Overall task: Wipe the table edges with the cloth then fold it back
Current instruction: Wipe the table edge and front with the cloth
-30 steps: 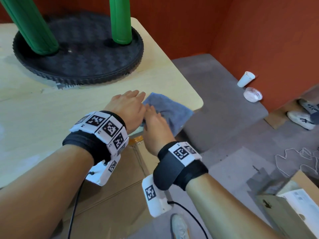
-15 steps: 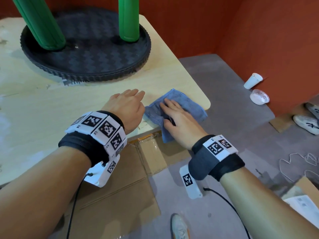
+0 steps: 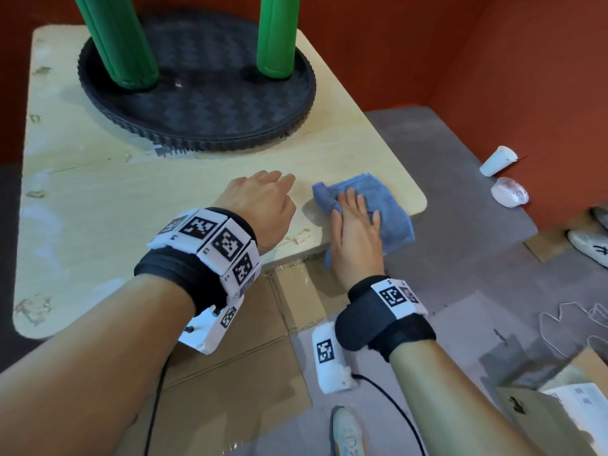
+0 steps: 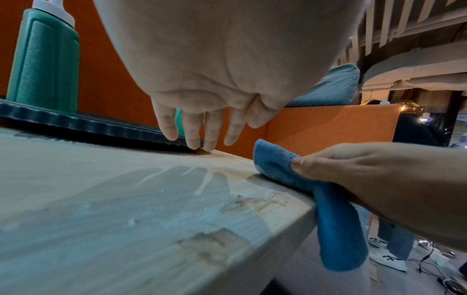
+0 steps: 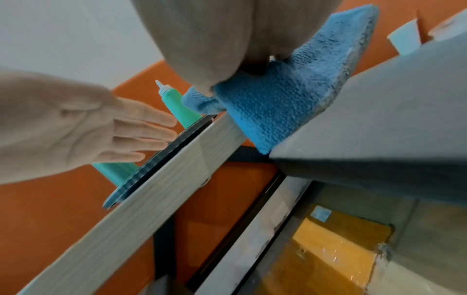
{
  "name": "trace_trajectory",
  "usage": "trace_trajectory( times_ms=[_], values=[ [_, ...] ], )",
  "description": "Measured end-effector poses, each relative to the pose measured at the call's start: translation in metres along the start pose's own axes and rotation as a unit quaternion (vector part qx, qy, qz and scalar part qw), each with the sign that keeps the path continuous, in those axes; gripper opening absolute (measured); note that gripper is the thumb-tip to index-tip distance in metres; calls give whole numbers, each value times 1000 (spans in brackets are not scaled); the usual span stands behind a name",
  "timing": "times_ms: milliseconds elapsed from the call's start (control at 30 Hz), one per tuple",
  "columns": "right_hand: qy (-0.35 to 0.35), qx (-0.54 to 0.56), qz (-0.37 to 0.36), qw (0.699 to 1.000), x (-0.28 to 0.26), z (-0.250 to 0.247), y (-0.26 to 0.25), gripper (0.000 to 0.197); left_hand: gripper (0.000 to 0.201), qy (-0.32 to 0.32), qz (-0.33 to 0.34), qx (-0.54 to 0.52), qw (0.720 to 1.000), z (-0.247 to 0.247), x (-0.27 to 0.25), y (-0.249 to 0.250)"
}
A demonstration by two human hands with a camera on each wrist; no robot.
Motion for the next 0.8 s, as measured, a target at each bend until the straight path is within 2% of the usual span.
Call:
trace_trajectory(
  times_ms=[100, 167, 300, 433, 500, 667, 800],
  values=[
    [-44, -12, -50, 998, -26, 21, -24, 47, 44, -7, 3, -6, 1000, 0, -8, -6],
    [-73, 2, -50, 996, -26, 14, -21, 46, 44, -13, 5, -7, 1000, -2, -11, -8],
    [-29, 79, 74, 994, -1, -20, 13, 45, 44, -12, 18, -5, 1000, -7, -17, -6],
    [-65, 30, 17, 997, -36, 13, -28, 46, 42, -18, 30, -6, 999, -5, -18, -3],
    [-70, 16, -19, 997, -42, 25, -32, 46, 41, -18, 31, -10, 999, -5, -17, -2],
    [-11, 82, 57, 995, -16, 1, -4, 46, 43, -21, 40, -15, 999, -4, -16, 7],
    [-45, 30, 21, 998, -31, 15, -17, 45, 43, -35, 45, -17, 998, 8, -18, 8]
  ],
)
Point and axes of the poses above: each hand's wrist, its own x-axis towards the middle knuckle, its own z-axis out of the palm, y = z × x, the point moved 9 cm from there along x, towards the middle knuckle, and after that the axes turned 14 degrees about z, right-handed, at the moved point
